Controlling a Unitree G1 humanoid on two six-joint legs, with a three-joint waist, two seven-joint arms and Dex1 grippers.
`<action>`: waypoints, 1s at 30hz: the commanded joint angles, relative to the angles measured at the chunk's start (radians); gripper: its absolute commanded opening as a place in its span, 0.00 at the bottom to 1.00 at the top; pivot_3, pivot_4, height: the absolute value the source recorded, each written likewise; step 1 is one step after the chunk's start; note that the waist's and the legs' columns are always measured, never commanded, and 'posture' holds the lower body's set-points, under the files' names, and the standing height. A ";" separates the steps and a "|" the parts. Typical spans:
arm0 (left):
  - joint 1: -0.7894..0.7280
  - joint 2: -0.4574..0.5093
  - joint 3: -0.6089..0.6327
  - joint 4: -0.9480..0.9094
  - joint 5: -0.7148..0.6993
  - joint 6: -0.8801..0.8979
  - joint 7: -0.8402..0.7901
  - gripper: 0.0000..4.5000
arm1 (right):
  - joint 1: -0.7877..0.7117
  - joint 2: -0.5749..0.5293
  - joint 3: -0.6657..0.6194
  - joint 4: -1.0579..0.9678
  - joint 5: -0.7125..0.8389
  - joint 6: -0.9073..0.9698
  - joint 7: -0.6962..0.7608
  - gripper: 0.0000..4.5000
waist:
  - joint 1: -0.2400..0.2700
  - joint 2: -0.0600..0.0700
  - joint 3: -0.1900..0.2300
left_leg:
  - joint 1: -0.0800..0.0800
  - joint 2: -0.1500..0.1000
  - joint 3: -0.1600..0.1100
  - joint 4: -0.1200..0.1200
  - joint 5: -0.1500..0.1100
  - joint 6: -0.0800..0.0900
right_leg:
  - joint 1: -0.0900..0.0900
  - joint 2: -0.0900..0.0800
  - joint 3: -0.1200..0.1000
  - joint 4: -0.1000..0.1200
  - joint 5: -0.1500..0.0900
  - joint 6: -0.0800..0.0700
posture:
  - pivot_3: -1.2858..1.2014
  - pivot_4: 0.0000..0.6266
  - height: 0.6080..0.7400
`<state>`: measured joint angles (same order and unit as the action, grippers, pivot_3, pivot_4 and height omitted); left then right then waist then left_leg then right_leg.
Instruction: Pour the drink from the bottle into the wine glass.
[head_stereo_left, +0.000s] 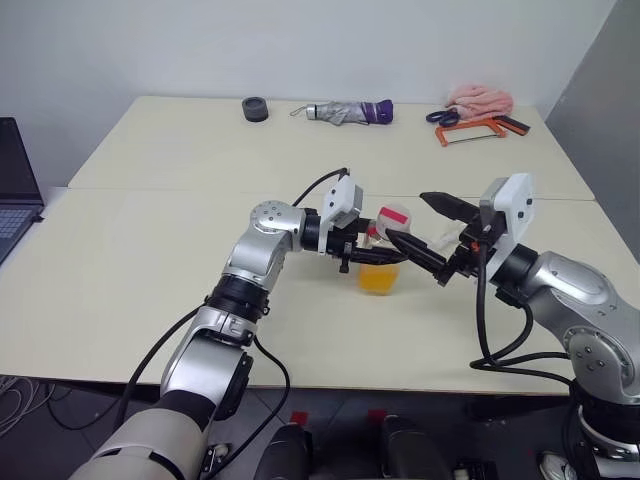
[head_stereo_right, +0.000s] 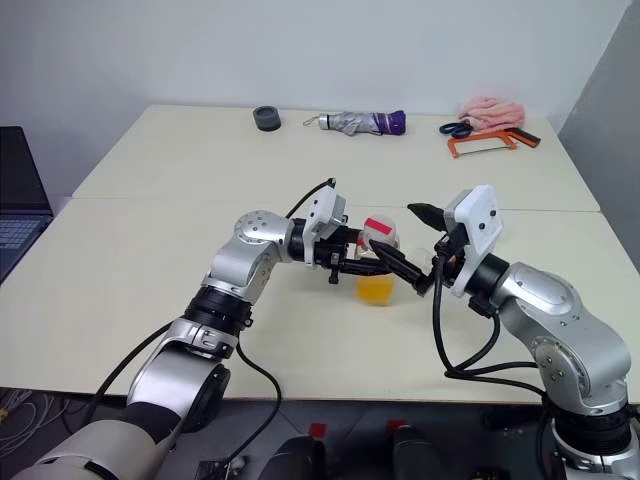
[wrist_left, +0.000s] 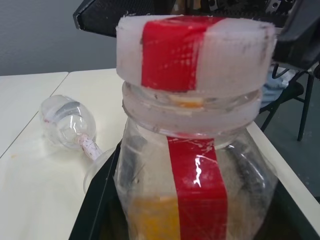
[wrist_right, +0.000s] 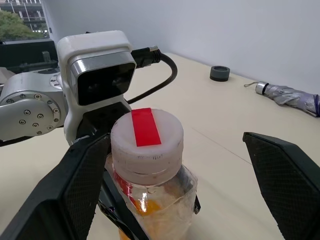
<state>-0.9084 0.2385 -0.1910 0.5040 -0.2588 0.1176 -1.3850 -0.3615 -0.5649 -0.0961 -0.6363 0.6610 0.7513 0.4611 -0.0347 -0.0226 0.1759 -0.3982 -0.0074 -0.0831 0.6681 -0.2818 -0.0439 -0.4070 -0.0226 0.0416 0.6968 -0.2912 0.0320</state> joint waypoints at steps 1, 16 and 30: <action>-0.022 0.001 0.010 -0.022 -0.009 -0.022 -0.002 0.39 | 0.004 -0.013 -0.034 -0.036 0.008 -0.014 -0.002 1.00 | 0.000 0.000 0.000 | 0.000 0.000 0.000 0.000 0.000 0.000 | 0.000 0.000 0.000 0.000 0.000 0.000 | 0.52 0.24 1.00; -0.017 0.000 0.009 -0.028 -0.008 -0.019 0.000 0.39 | 0.009 -0.030 -0.049 -0.036 0.024 -0.013 -0.003 1.00 | 0.000 0.000 0.000 | 0.000 0.000 0.000 0.000 0.000 0.000 | 0.000 0.000 0.000 0.000 0.000 0.000 | 0.52 0.24 1.00; -0.018 -0.002 0.008 -0.024 -0.008 -0.022 -0.003 0.39 | 0.020 -0.055 -0.066 -0.043 0.059 -0.002 0.003 1.00 | 0.000 0.000 0.000 | 0.000 0.000 0.000 0.000 0.000 0.000 | 0.000 0.000 0.000 0.000 0.000 0.000 | 0.52 0.24 1.00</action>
<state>-0.9083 0.2385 -0.1909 0.5051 -0.2563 0.1176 -1.3849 -0.3395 -0.6102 -0.1289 -0.6444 0.7075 0.7528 0.4632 -0.0347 -0.0226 0.1759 -0.3983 -0.0074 -0.0827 0.6681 -0.2818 -0.0439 -0.4069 -0.0226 0.0416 0.6967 -0.2912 0.0321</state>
